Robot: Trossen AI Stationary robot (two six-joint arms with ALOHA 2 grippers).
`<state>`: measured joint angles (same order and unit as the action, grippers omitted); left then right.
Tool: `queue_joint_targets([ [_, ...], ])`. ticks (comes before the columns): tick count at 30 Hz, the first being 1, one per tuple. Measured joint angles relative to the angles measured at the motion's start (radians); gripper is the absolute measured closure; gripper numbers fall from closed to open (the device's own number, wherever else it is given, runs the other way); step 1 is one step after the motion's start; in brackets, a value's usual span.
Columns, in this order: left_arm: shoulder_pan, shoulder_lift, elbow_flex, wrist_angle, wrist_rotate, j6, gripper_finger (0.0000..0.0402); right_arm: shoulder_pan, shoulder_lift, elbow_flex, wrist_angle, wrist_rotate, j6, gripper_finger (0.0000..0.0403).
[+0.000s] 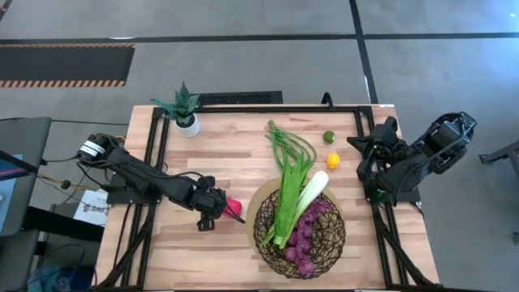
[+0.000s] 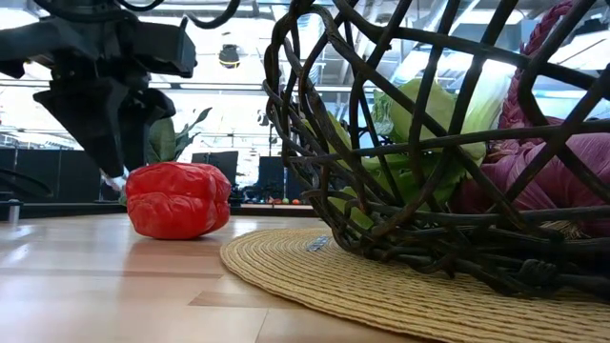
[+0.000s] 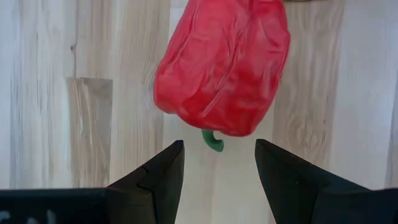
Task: Build produce basket
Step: Put the red bell pepper into the black basket
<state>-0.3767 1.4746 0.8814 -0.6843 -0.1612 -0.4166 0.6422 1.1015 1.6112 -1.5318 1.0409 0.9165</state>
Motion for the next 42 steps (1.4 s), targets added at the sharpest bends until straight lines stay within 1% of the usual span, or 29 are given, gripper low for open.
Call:
queue_joint_targets([
  [6,0.000,0.000,0.000,0.004,0.022,0.003,0.0217,0.000,0.000,0.000,0.000,0.000,0.000,0.0398],
  [18,0.000,0.000,-0.002,0.005,0.004,-0.002,0.0217,0.000,0.000,0.000,0.000,0.000,0.002,0.0398],
  [22,0.000,0.000,-0.027,0.005,0.007,-0.025,0.0217,0.000,0.000,0.000,0.001,0.000,0.002,0.0398],
  [29,0.000,0.000,-0.067,0.107,0.008,-0.028,0.0217,0.000,0.000,0.000,0.007,0.000,0.002,0.0398],
  [42,0.001,0.000,-0.068,0.126,-0.001,-0.015,0.0217,0.000,0.000,0.000,0.019,0.000,0.000,0.0398],
])
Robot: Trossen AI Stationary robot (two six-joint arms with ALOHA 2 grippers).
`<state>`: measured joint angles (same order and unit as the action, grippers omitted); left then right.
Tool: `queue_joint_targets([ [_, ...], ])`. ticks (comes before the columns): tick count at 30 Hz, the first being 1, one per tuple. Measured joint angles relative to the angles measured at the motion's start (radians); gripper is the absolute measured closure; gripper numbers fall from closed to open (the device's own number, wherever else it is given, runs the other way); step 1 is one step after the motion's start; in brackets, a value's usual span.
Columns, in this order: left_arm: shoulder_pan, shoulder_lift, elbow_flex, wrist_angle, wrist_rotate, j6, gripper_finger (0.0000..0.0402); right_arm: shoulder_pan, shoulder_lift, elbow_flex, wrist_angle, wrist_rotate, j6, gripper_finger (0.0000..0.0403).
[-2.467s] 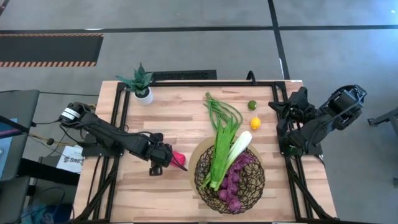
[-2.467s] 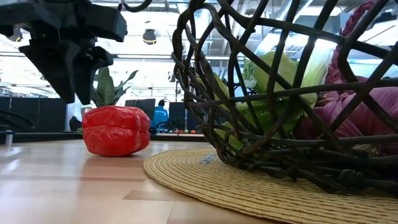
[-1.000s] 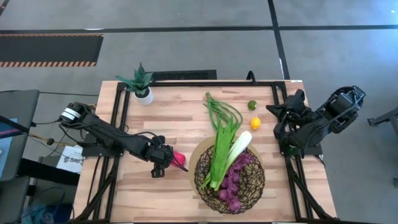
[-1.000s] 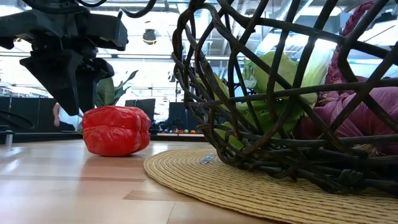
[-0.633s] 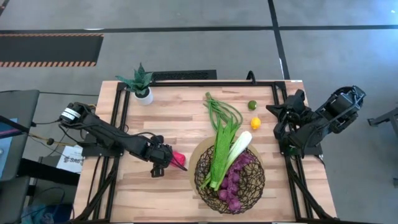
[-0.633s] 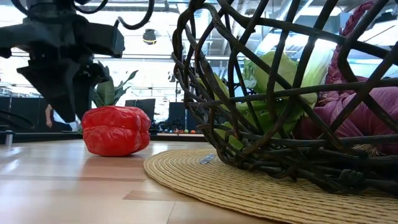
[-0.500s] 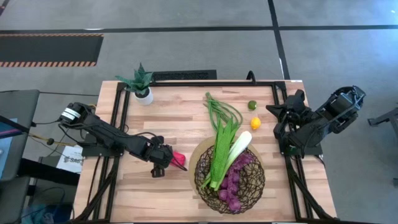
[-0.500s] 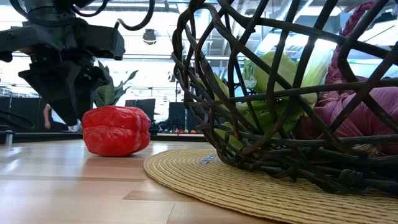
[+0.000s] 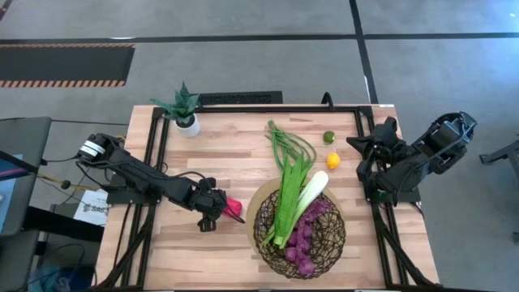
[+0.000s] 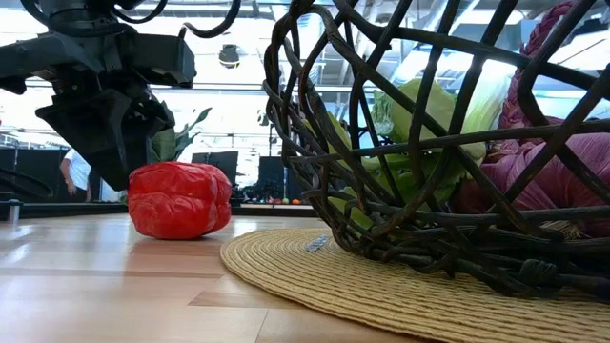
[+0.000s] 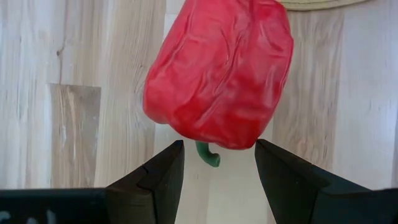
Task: Build produce basket
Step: Put the red bell pepper into the black basket
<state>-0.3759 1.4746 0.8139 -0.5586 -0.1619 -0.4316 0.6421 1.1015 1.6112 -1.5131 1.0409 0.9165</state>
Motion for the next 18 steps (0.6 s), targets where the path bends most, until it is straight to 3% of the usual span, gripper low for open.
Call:
queue_joint_targets([
  [18,0.000,0.000,0.000,-0.039,-0.063,0.046,0.0217,0.000,0.000,0.000,0.000,0.000,0.000,0.0397],
])
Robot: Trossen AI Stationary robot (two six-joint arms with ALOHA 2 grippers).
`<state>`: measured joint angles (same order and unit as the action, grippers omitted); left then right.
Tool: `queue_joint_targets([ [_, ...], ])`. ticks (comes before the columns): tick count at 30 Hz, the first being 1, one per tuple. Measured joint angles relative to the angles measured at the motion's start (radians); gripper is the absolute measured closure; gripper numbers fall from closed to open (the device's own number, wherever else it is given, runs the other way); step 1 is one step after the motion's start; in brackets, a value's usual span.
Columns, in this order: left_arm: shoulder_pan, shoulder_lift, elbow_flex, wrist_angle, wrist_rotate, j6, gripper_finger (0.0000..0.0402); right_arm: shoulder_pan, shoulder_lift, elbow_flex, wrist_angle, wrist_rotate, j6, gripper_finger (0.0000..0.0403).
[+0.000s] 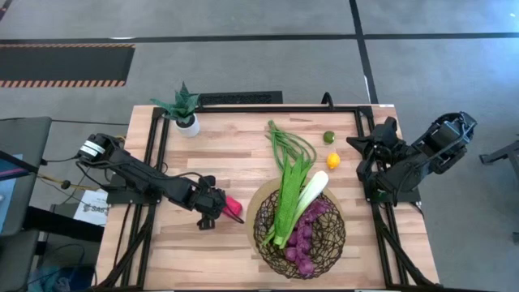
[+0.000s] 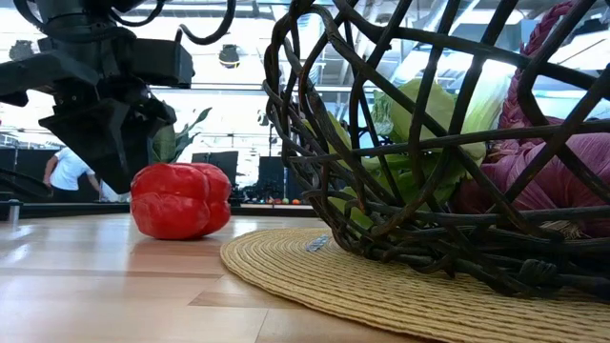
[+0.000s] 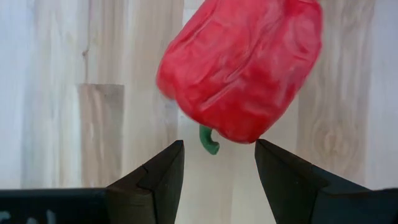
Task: Build produce basket
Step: Put the red bell pepper into the black basket
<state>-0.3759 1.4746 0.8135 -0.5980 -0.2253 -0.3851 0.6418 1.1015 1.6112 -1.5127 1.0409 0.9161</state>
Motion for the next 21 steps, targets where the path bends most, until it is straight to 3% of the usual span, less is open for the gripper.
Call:
queue_joint_targets([
  [13,0.000,0.000,0.000,-0.037,0.045,0.101,0.0217,0.000,0.000,0.000,0.010,0.000,0.000,0.0397],
  [21,0.000,0.000,0.000,-0.038,0.003,0.247,0.0217,0.000,0.000,0.000,0.027,0.000,0.001,0.0397],
])
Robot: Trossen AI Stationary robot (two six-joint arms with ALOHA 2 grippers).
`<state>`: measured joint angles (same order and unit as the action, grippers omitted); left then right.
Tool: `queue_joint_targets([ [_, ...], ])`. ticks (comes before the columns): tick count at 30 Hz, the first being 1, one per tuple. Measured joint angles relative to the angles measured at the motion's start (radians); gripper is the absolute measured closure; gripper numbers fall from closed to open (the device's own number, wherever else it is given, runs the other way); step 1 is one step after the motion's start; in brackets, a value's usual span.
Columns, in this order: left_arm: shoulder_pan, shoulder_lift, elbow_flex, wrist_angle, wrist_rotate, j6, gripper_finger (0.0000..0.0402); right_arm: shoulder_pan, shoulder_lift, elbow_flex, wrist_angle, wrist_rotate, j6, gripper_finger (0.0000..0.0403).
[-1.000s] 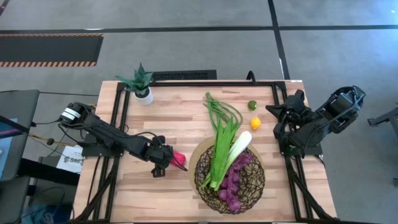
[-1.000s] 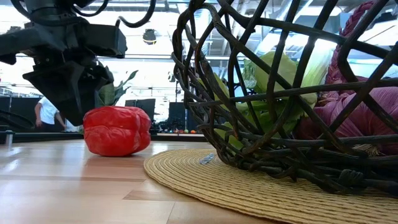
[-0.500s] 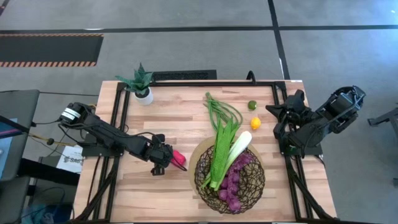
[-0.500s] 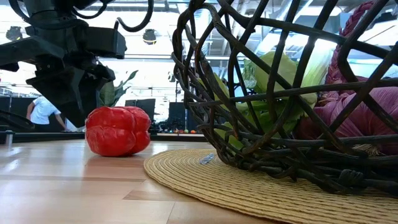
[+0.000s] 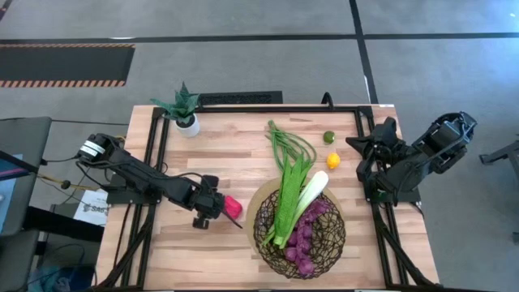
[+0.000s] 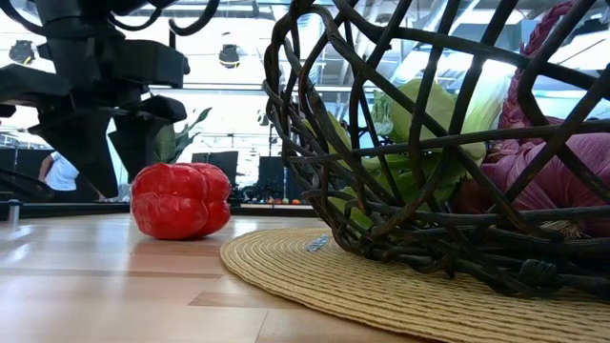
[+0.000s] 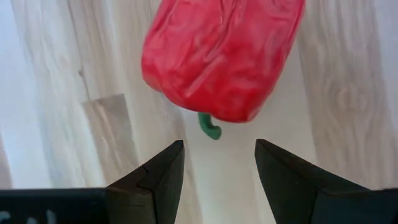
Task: Build produce basket
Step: Put the red bell pepper into the black basket
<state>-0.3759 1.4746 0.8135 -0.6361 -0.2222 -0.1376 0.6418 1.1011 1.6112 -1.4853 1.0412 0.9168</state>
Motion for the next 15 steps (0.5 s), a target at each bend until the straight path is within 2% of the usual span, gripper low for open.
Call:
queue_joint_targets([
  [5,0.000,0.000,0.000,0.030,-0.019,0.064,0.0217,0.000,0.000,0.000,0.008,0.003,0.000,0.0397],
  [15,0.000,0.000,0.000,0.071,-0.049,0.067,0.0217,0.000,0.000,0.000,0.027,0.004,0.000,0.0397],
])
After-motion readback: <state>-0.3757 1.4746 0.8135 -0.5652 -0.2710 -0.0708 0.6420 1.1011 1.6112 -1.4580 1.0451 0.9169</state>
